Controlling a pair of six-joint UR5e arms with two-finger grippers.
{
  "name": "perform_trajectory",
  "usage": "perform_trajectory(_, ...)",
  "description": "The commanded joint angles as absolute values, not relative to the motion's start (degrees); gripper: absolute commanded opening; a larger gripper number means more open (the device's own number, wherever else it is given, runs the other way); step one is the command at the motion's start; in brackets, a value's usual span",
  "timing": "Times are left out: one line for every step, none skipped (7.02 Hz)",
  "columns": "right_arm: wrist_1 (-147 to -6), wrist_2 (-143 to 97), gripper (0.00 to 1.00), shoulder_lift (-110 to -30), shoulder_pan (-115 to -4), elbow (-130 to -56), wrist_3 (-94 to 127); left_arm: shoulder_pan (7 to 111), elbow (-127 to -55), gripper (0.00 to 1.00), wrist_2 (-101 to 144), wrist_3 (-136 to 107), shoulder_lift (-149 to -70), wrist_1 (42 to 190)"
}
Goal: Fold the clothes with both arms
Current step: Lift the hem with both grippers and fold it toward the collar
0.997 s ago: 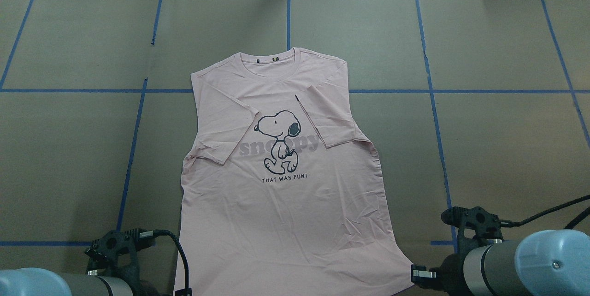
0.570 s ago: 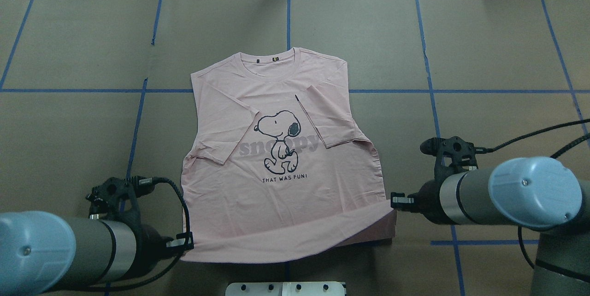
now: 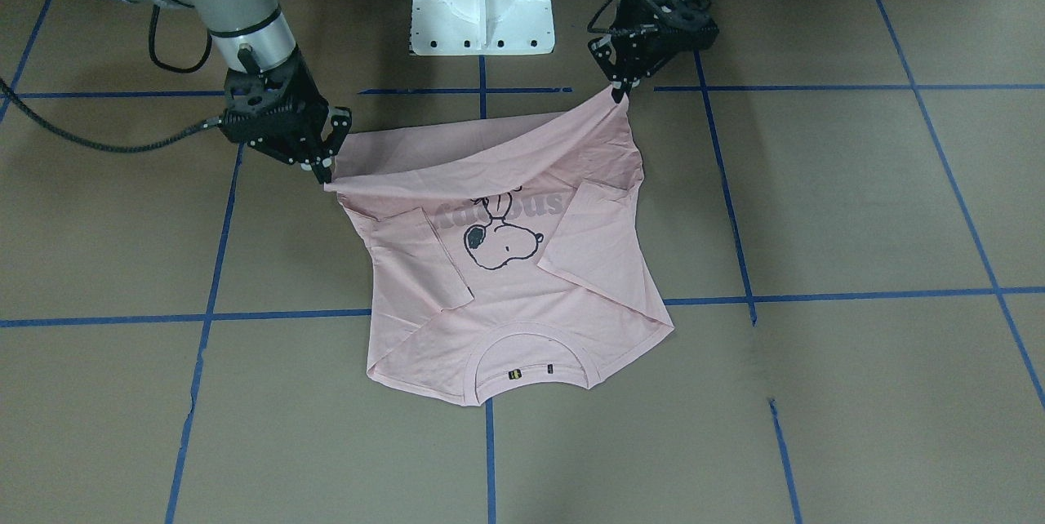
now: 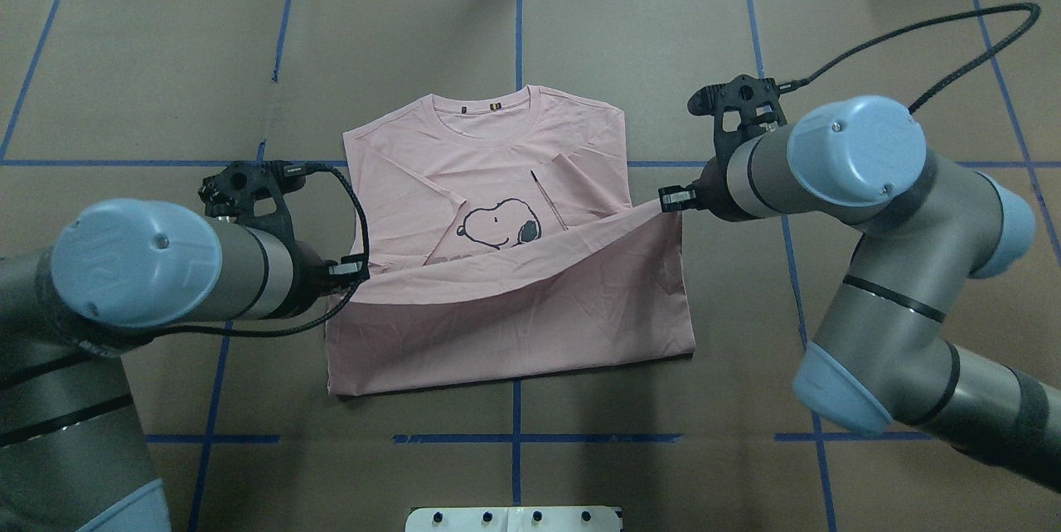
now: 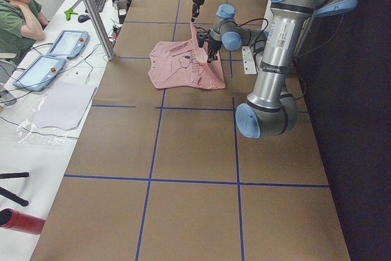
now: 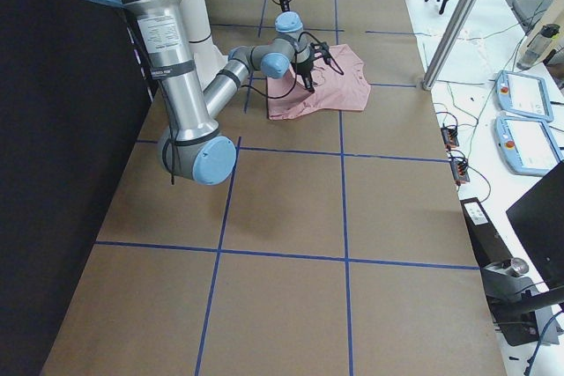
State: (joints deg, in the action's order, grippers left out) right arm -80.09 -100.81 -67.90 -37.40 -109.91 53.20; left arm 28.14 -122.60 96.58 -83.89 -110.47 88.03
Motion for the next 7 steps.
perform_trajectory(-79.1, -100.9, 0.00, -59.5, -42.1, -98.1, 45.1, 35.7, -113.6, 0.00, 96.6, -76.9, -114.3, 90.3)
perform_trajectory(-74.1, -101.7, 0.00, -56.4, -43.2, -90.9, 45.3, 39.3, -107.8, 0.00, 96.6, -73.9, -114.7, 95.9)
perform_trajectory(-68.7, -103.8, 0.00, -54.3, -44.7, -84.7, 45.3, 41.5, -102.4, 0.00, 96.6, -72.4, -114.9, 100.7)
perform_trajectory(-67.2, -104.7, 0.00, -51.8, -45.4, -79.9, 45.4, 42.6, -96.9, 0.00, 96.6, -72.3, -115.8, 105.8)
perform_trajectory(-67.1, -104.8, 0.00, -49.8, -45.7, -76.8, 45.4, 42.9, -91.8, 0.00, 96.6, -72.4, -117.5, 109.1)
perform_trajectory(-67.1, -104.9, 0.00, -49.0, -45.8, -74.6, 45.4, 43.2, -86.9, 0.00, 96.5, -72.4, -118.7, 112.6)
perform_trajectory(-67.1, -104.9, 0.00, -49.0, -45.8, -74.0, 45.4, 43.4, -84.1, 0.00, 96.4, -72.5, -118.7, 115.0)
